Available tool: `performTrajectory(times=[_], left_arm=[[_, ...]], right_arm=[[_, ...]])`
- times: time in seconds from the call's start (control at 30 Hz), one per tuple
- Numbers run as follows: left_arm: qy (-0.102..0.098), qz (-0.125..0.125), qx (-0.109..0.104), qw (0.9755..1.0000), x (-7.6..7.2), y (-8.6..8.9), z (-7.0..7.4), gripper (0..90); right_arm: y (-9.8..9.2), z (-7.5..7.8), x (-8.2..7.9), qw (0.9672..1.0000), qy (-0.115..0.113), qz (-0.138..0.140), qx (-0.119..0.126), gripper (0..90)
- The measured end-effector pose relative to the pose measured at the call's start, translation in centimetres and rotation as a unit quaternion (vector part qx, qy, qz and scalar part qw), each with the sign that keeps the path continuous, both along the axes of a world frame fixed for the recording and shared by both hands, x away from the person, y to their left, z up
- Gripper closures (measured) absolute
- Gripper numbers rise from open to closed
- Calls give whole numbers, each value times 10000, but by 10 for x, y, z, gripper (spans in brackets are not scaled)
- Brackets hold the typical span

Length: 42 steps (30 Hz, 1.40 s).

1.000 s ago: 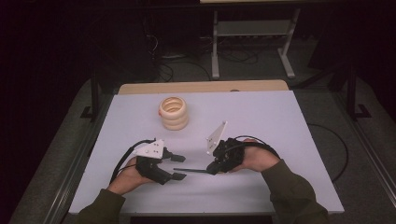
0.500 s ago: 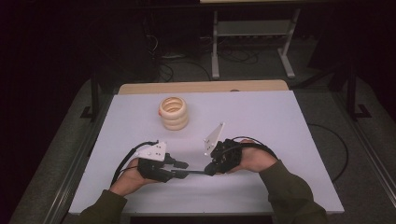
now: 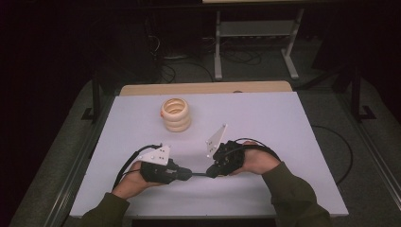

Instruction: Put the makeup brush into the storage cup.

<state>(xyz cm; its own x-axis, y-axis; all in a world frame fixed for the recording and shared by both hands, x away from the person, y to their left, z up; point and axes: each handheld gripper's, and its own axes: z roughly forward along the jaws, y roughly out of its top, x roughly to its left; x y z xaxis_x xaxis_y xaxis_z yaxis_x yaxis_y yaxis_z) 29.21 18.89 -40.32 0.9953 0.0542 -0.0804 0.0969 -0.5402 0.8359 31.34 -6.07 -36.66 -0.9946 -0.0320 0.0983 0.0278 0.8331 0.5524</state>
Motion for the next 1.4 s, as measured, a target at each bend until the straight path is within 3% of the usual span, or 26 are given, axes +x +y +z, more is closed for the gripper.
performTrajectory(times=[0.43, 1.1, 1.3, 1.4], left_arm=[[76, -106, 27, 9999, 0, 0, -1, 841], [236, -60, -27, 9997, -1, 0, 0, 850], [237, -19, -106, 9997, 0, 2, 1, 850], [284, 13, -152, 9995, 0, 3, 0, 850]], right_arm=[[0, -1, 0, 9999, -20, 104, 28, 830], [-3, 1, 0, 9998, 41, 151, 105, 818], [-10, 3, 2, 9987, 6, 117, 496, 692], [-15, 4, 0, 9973, 120, 28, 722, 635]])
